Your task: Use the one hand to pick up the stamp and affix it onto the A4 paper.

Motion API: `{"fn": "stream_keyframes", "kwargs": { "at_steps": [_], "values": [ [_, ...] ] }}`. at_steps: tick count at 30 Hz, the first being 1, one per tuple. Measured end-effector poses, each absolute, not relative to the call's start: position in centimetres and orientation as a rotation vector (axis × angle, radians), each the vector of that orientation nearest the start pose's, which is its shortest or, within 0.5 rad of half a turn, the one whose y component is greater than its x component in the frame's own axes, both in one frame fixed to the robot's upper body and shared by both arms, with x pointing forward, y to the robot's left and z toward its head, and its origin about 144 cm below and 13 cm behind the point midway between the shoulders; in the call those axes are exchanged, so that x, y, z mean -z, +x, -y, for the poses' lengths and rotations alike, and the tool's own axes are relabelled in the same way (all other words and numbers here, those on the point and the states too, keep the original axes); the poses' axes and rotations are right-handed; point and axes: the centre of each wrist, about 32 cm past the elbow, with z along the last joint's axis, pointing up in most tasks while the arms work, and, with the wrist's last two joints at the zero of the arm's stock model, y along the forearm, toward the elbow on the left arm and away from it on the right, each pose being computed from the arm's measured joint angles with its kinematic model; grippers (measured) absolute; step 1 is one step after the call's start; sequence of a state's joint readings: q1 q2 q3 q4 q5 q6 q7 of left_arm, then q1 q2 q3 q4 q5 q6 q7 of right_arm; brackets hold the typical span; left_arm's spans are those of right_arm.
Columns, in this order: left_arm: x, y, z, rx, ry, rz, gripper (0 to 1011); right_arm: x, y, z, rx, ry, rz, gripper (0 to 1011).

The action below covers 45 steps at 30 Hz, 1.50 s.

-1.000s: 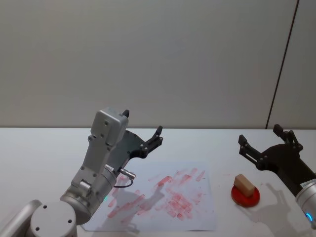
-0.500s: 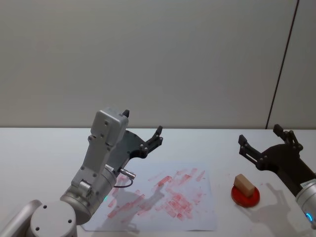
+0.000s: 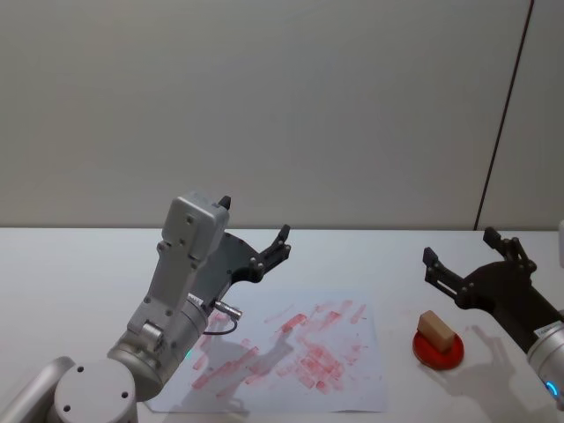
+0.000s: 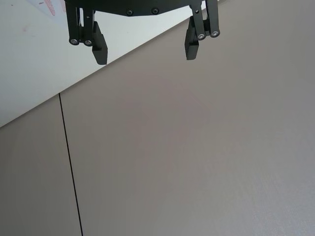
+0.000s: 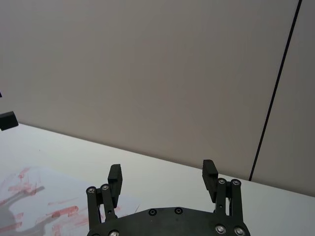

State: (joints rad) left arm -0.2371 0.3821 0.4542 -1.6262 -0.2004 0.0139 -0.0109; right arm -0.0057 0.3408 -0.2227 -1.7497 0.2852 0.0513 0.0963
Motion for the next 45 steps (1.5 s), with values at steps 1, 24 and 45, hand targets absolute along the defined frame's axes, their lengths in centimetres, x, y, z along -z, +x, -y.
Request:
{"fn": "stream_keyframes", "kwargs": {
  "at_steps": [1, 24, 45],
  "values": [
    [-120.4, 49.2, -19.8, -1.124, 0.061, 0.268, 1002, -118.6, 44.8, 24.2, 1.204, -0.009, 0.062, 1001],
    [-120.4, 49.2, -19.8, -1.124, 0.061, 0.268, 1002, -116.3, 46.4, 25.6, 1.097, -0.193, 0.008, 1001],
    [-120.4, 49.2, -19.8, -1.124, 0.061, 0.268, 1003, -114.2, 46.5, 25.8, 1.070, -0.285, -0.060, 1001]
  ]
}}
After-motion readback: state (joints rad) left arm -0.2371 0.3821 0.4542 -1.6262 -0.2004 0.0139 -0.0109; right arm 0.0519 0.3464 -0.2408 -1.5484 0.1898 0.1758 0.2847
